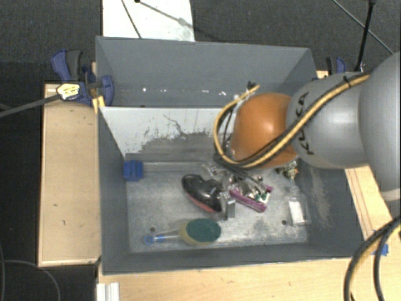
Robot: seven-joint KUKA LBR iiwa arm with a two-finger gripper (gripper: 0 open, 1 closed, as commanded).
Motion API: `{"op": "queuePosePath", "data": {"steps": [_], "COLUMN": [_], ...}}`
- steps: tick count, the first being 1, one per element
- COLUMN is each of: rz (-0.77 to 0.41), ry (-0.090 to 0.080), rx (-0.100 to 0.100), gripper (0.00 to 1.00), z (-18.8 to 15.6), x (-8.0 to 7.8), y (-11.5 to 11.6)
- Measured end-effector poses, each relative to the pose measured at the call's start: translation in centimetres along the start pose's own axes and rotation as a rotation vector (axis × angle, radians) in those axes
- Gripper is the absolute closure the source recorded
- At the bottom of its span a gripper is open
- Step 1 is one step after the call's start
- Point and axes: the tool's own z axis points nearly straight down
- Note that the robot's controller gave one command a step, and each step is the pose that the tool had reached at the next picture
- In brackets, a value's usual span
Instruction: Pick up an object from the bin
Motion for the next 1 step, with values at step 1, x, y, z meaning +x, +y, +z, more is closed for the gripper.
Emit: {"op": "queuePosePath", "data": {"steps": [1], "rz": [0.025], "ry": [0.029], "rx": [0.0], "gripper": [1.0], "z": [-11.81], "x": [1.82], "y": [0.17]}}
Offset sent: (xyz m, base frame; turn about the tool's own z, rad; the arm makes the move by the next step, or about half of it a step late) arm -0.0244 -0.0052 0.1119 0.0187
